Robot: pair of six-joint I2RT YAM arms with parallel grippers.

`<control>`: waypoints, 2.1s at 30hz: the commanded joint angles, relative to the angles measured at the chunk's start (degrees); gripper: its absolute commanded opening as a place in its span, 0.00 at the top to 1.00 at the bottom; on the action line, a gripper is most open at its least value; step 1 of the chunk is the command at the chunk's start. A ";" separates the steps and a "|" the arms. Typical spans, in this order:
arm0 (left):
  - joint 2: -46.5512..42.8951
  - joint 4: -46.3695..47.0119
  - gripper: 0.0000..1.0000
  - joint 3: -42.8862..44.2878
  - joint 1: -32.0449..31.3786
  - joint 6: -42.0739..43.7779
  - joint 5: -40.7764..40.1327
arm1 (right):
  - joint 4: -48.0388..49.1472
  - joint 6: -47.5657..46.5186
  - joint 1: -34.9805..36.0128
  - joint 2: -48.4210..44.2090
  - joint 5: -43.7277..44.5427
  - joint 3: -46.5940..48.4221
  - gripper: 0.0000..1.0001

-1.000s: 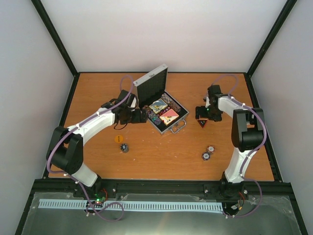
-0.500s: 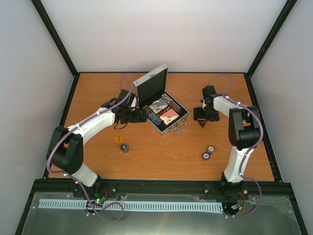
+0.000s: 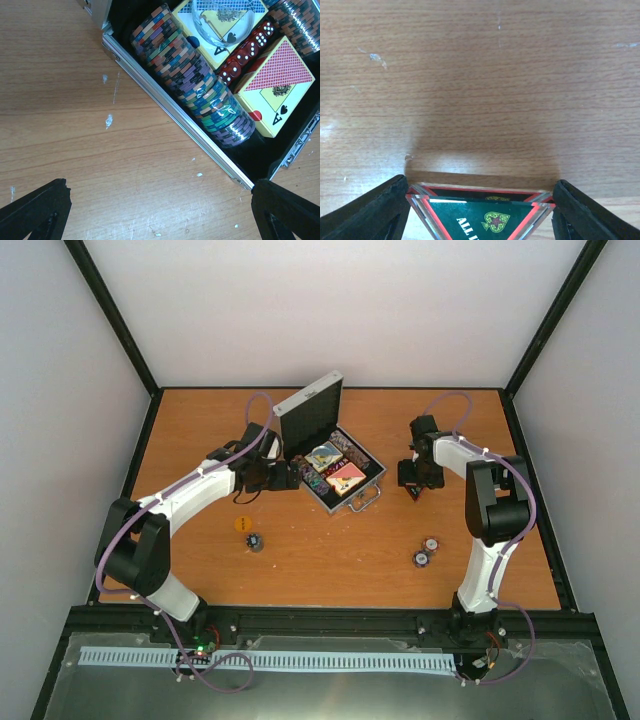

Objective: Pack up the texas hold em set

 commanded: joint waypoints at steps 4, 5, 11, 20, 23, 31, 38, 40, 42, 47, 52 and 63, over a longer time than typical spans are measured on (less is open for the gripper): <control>-0.94 0.57 0.00 1.63 0.12 0.03 -1.16 | -1.18 1.90 0.57 -0.41 -0.24 -0.50 0.31; -1.15 0.53 0.00 1.50 0.13 -0.21 -1.34 | -1.02 1.95 0.57 -0.86 -0.35 -0.50 0.31; -2.54 0.28 0.00 0.34 0.28 -2.28 -1.82 | -0.90 1.81 0.57 -4.55 -0.80 0.24 0.33; -9.08 -5.92 0.00 -1.89 4.70 -4.50 -2.03 | -4.10 1.69 2.06 -14.95 -6.02 1.88 0.37; -12.06 -8.81 0.00 -2.92 6.66 -4.38 -0.93 | -4.39 1.86 5.71 -15.96 -8.68 2.64 0.38; -15.60 -13.14 0.00 -5.97 8.55 -6.66 0.61 | -4.88 2.28 17.84 -8.18 -10.55 10.65 0.39; -18.14 -13.19 0.00 -7.70 8.55 -8.35 0.57 | -5.25 0.09 20.33 -1.97 -9.21 14.97 0.39; -18.77 -13.14 0.00 -8.14 8.55 -8.38 0.41 | -5.13 -0.26 20.43 -0.89 -8.95 15.73 0.39; -19.38 -12.97 0.00 -8.64 8.56 -8.36 0.38 | -4.99 -0.56 20.48 0.05 -8.56 16.69 0.39; -19.55 -12.93 0.00 -8.88 8.55 -8.30 0.65 | -4.94 -2.56 20.61 3.04 -7.34 18.82 0.38; -19.88 -13.18 0.00 -8.93 8.55 -7.61 0.34 | -4.95 -3.95 20.70 5.69 -6.36 20.89 0.38; -19.04 -12.92 0.00 -9.50 8.58 -6.80 0.93 | -5.52 -5.16 21.05 9.63 -5.79 24.72 0.38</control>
